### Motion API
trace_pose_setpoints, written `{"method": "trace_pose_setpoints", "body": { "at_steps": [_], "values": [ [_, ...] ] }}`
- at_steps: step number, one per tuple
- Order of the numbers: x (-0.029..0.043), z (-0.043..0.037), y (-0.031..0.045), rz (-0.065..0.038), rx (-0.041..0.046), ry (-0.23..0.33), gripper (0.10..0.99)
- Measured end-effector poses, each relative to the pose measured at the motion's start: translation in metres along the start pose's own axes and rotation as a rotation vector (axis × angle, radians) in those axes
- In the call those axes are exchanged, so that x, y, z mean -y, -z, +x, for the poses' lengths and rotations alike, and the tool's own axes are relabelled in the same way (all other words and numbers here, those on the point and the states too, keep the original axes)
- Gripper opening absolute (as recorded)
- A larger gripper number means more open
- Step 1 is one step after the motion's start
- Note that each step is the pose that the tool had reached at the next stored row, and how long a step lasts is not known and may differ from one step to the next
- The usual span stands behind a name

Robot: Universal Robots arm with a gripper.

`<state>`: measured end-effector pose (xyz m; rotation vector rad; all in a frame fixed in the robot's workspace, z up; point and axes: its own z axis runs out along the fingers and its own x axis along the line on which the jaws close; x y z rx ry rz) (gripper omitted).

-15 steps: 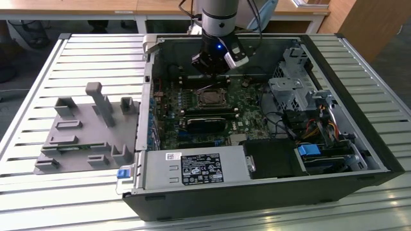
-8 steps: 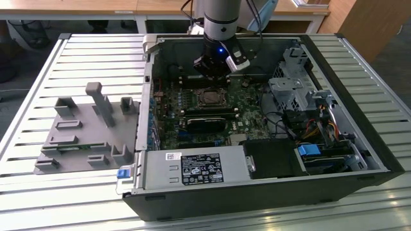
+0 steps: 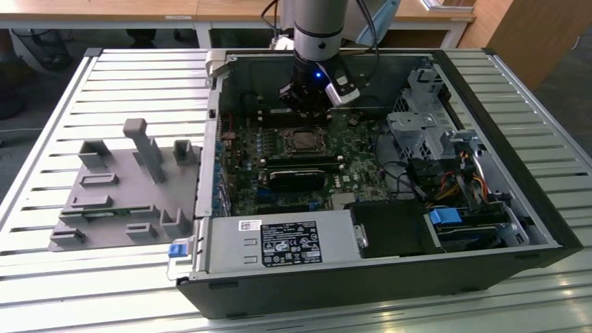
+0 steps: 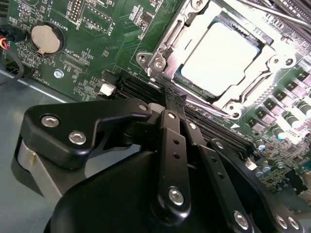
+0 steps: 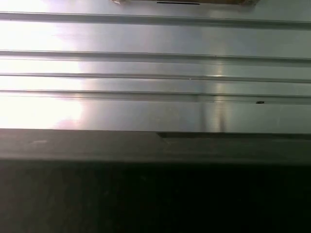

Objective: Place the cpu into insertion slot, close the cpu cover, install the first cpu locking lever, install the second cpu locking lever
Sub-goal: 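Install the first cpu locking lever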

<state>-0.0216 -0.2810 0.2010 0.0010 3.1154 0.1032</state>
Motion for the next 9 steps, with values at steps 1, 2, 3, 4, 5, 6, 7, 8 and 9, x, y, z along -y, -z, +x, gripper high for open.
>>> {"method": "trace_pose_setpoints", "body": {
  "at_steps": [1,2,3,4,5,6,7,8,9],
  "values": [
    [0.0000,0.0000,0.0000,0.000,0.0000,0.000,0.106],
    [0.0000,0.0000,0.0000,0.000,0.0000,0.000,0.106],
    [0.0000,0.0000,-0.0001,0.000,0.0001,0.000,0.106],
    [-0.0001,0.0000,-0.0002,0.001,0.0002,0.000,0.106],
    [-0.0001,0.0000,-0.0002,0.004,0.0003,0.000,0.106],
    [-0.0002,0.0000,-0.0003,0.009,0.0003,0.000,0.106],
    [-0.0002,0.0000,-0.0003,0.012,0.0001,0.000,0.106],
    [-0.0003,0.0000,-0.0003,0.015,0.0002,0.000,0.106],
    [-0.0004,0.0000,-0.0004,0.017,0.0001,0.000,0.106]
  ]
}}
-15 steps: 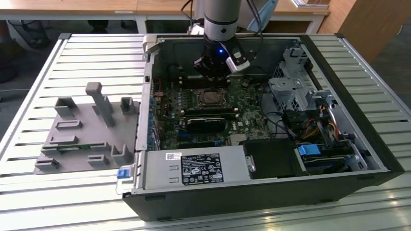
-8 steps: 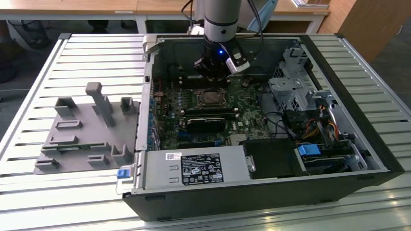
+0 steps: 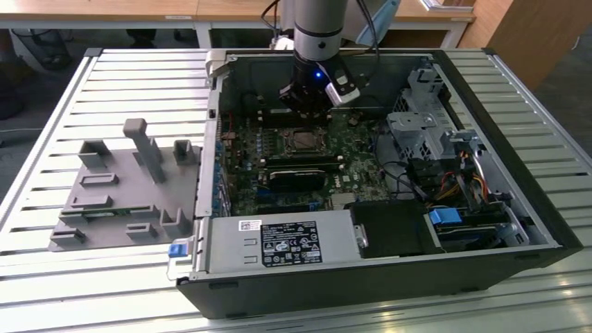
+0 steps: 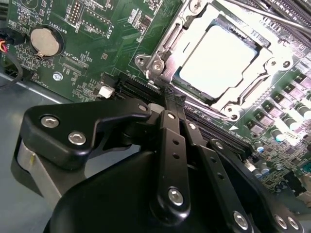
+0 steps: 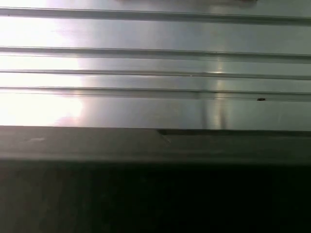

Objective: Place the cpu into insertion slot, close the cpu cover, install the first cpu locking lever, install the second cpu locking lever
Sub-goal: 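Install the first cpu locking lever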

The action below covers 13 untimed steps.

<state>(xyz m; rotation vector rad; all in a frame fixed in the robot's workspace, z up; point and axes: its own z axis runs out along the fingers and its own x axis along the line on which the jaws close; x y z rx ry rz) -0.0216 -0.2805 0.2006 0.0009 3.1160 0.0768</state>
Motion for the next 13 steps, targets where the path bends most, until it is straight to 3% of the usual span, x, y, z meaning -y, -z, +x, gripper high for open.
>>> {"method": "trace_pose_setpoints", "body": {
  "at_steps": [10,13],
  "values": [
    [-0.0021,0.0002,-0.0034,0.031,-0.0005,0.001,0.106],
    [-0.0022,0.0001,-0.0037,0.032,-0.0001,0.001,0.106]
  ]
}}
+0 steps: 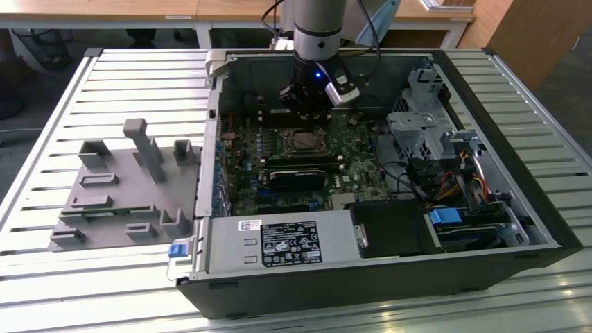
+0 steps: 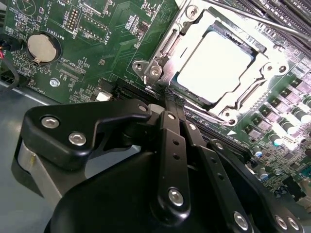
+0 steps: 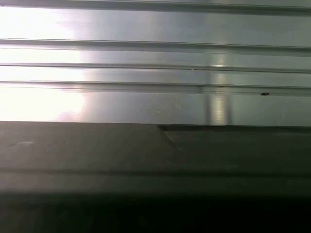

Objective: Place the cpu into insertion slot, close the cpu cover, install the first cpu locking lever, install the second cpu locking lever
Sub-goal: 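Install the first cpu locking lever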

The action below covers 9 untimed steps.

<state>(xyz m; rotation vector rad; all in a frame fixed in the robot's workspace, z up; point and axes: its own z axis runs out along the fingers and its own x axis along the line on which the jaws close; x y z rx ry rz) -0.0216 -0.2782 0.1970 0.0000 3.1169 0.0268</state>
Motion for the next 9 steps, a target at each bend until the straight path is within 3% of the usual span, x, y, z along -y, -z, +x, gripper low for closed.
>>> {"method": "trace_pose_setpoints", "body": {
  "at_steps": [9],
  "values": [
    [-0.0002,-0.0001,0.0037,-0.001,0.0003,0.000,0.106]
  ]
}}
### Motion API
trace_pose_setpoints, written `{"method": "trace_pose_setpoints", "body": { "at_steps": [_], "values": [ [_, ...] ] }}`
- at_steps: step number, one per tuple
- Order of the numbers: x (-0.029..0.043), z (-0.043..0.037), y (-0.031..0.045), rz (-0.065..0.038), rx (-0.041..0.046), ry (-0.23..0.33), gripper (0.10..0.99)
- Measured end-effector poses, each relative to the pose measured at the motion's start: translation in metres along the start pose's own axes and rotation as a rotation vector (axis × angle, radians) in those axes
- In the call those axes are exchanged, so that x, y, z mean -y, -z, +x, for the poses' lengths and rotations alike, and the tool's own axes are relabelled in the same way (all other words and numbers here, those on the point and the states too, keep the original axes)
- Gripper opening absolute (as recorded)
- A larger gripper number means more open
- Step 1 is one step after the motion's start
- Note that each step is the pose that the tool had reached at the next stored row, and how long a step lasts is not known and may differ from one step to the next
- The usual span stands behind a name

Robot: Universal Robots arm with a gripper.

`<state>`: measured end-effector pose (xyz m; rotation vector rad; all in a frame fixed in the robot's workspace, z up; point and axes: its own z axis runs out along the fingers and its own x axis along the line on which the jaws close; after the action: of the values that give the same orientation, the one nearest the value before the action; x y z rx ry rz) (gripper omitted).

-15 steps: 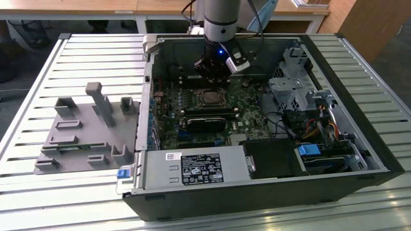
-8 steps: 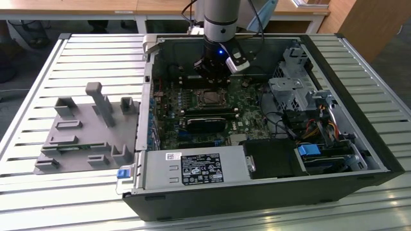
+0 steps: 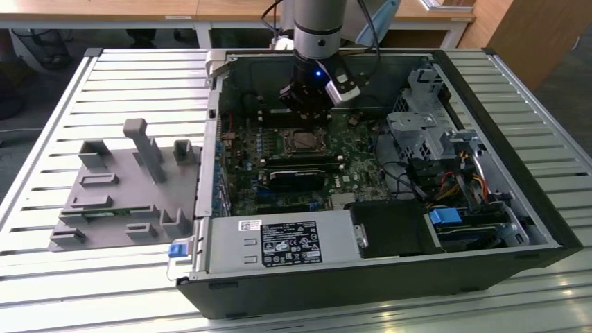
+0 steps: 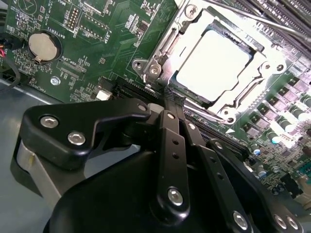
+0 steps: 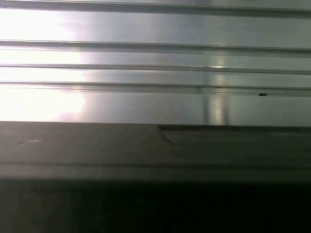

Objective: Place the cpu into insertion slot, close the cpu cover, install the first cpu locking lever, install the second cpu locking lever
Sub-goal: 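Install the first cpu locking lever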

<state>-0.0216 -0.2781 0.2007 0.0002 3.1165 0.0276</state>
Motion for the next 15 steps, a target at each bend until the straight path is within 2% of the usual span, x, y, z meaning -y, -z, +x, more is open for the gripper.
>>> {"method": "trace_pose_setpoints", "body": {
  "at_steps": [7,15],
  "values": [
    [0.0002,0.0000,-0.0017,0.009,-0.0005,0.000,0.106],
    [0.0001,-0.0001,-0.0044,0.011,-0.0008,0.000,0.106]
  ]
}}
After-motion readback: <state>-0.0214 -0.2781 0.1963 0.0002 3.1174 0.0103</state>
